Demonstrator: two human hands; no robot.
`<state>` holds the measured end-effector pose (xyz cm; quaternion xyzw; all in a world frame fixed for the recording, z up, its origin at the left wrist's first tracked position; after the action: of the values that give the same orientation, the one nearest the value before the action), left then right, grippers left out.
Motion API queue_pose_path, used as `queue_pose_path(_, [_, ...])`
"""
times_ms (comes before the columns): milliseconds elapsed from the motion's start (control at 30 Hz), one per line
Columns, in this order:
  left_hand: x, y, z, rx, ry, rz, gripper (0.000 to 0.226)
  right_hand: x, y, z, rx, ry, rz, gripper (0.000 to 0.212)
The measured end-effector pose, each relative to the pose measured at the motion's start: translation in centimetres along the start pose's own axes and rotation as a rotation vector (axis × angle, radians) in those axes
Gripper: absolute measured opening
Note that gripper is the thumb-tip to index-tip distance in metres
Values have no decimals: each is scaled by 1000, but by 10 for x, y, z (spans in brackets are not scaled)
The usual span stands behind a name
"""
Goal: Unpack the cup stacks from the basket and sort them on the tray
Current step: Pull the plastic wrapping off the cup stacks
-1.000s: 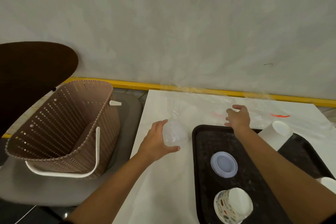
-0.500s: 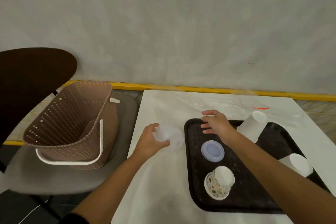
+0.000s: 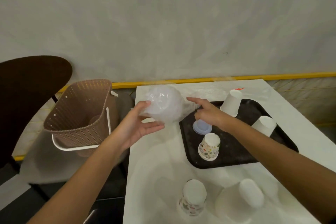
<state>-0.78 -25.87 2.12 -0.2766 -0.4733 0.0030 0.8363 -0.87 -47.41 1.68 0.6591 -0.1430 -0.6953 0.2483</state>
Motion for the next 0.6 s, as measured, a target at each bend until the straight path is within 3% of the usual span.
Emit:
queue_pose_path(100, [4, -16, 9, -42, 14, 35, 63, -10, 7, 24, -4, 179, 281, 69])
queue_pose_path(200, [1, -36, 12, -161, 57, 51, 78, -21, 12, 47, 46, 266, 265, 66])
queue_pose_path(300, [-3, -58, 14, -238, 76, 10, 57, -30, 20, 70, 111, 289, 119, 36])
queue_pose_path(367, [-7, -71, 14, -219, 55, -167, 51, -30, 29, 83, 158, 296, 78, 17])
queue_pose_path(467, [-3, -87, 17, -126, -92, -369, 47, -23, 49, 98, 231, 312, 39, 21])
queue_pose_path(533, [1, -99, 23, -143, -124, -346, 61, -18, 60, 107, 244, 303, 100, 16])
queue_pose_path(600, [0, -115, 28, -177, -101, -421, 93, -19, 67, 115, 234, 317, 145, 10])
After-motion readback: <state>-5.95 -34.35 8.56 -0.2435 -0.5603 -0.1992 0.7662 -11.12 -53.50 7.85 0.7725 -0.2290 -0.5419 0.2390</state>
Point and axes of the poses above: each hand's wrist, its own z-axis away from the middle knuckle, its own y-axis out of the back of the hand, x = y × z, the point moved 3 cm from there along -z, towards the middle knuckle, and after that the axes turned 9 degrees about y, right-handed, at the moved point
